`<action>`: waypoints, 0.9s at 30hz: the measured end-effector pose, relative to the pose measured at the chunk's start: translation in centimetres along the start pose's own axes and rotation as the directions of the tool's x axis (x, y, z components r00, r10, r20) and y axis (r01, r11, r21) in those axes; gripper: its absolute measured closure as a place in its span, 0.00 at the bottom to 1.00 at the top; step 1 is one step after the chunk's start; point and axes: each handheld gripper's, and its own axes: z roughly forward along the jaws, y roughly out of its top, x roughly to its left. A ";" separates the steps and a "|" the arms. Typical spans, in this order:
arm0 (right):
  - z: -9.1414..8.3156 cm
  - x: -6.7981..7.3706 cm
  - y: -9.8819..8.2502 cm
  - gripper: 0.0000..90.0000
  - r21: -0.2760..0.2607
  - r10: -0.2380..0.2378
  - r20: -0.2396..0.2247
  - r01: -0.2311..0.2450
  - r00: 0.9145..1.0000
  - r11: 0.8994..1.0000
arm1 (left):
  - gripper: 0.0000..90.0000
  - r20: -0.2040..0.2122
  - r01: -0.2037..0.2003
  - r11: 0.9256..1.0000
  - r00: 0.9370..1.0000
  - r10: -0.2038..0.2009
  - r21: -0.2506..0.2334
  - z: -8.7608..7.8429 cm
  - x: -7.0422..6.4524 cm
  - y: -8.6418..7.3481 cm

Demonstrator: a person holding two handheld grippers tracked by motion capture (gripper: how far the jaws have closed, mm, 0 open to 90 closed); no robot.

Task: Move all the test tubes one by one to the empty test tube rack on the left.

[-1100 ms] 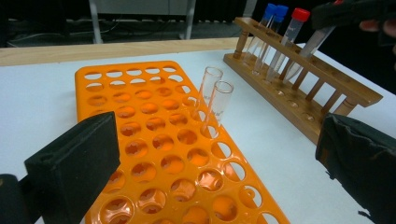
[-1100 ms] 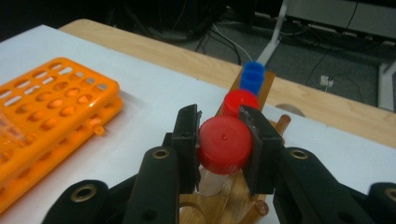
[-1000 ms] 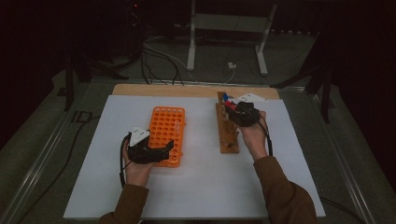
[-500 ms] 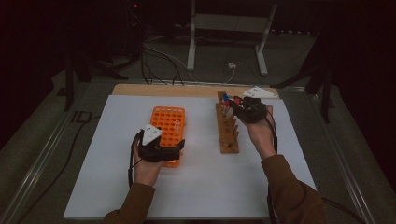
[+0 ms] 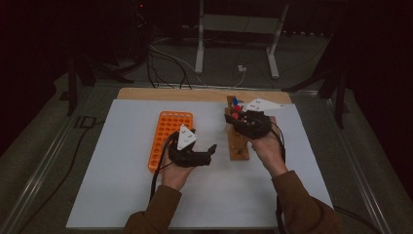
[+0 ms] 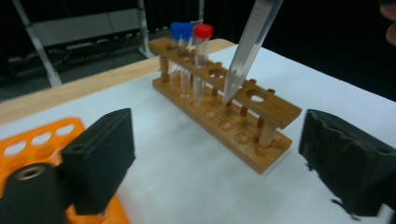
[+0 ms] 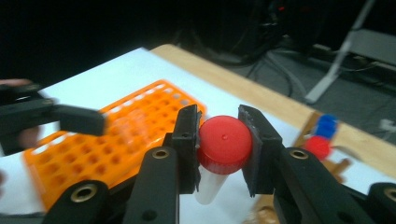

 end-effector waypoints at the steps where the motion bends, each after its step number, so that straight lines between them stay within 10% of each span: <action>1: 0.0 0.3 -0.1 0.78 0.004 0.003 -0.013 -0.003 1.000 1.000 | 0.18 0.006 -0.003 1.000 1.000 0.003 -0.003 0.2 -0.2 0.1; 18: 0.9 2.2 -1.4 0.78 0.046 0.001 -0.150 0.006 0.989 0.999 | 0.76 0.046 -0.001 1.000 0.999 0.000 0.012 2.5 -1.6 0.8; 27: 1.0 2.0 -1.6 0.67 0.031 0.015 -0.163 -0.010 0.986 0.999 | 0.83 0.056 -0.005 1.000 0.998 0.005 0.014 2.6 -1.9 0.6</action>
